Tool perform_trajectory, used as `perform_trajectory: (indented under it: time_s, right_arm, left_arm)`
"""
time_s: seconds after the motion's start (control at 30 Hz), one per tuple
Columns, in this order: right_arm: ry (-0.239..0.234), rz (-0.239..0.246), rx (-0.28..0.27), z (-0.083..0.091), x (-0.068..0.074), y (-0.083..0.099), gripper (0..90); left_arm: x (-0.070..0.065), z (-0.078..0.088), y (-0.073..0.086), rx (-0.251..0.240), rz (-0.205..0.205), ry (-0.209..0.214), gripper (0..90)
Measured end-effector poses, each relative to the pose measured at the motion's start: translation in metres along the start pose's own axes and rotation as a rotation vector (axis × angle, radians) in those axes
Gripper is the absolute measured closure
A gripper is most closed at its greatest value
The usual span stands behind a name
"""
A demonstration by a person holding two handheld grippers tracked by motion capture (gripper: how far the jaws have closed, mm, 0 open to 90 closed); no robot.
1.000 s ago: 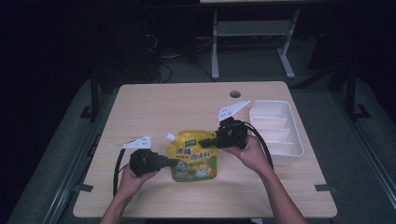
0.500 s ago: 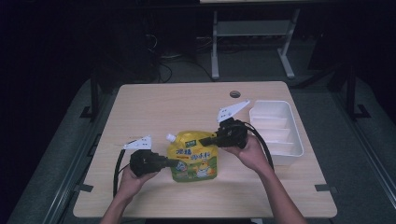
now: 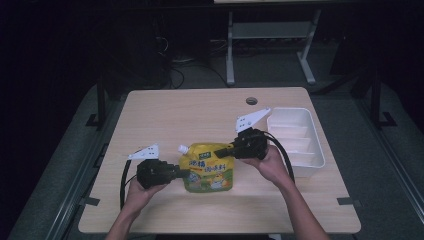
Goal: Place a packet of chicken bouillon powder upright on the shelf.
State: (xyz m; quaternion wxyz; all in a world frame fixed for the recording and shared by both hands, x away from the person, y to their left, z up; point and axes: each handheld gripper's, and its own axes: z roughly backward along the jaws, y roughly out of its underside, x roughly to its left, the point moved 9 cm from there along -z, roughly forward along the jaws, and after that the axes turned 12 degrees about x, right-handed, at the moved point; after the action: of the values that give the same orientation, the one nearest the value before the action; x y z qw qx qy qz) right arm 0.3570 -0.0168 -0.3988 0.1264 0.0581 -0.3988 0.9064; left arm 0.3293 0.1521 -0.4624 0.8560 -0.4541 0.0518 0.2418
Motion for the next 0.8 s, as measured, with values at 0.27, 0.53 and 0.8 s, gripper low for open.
perform_trajectory:
  time_s: [0.27,0.53,0.8]
  right_arm:
    - [0.033,0.04,0.006,0.014,0.0,-0.001,89.8]
    - [0.055,0.052,-0.016,0.039,-0.004,-0.008,89.8]
    - [0.086,0.05,-0.044,0.079,-0.015,-0.007,89.8]
  left_arm:
    - [0.001,0.009,0.005,0.024,-0.005,-0.052,63.4]
    - [0.002,0.015,0.013,0.06,-0.018,-0.102,58.9]
    - [0.003,0.019,0.029,0.087,-0.018,-0.142,53.0]
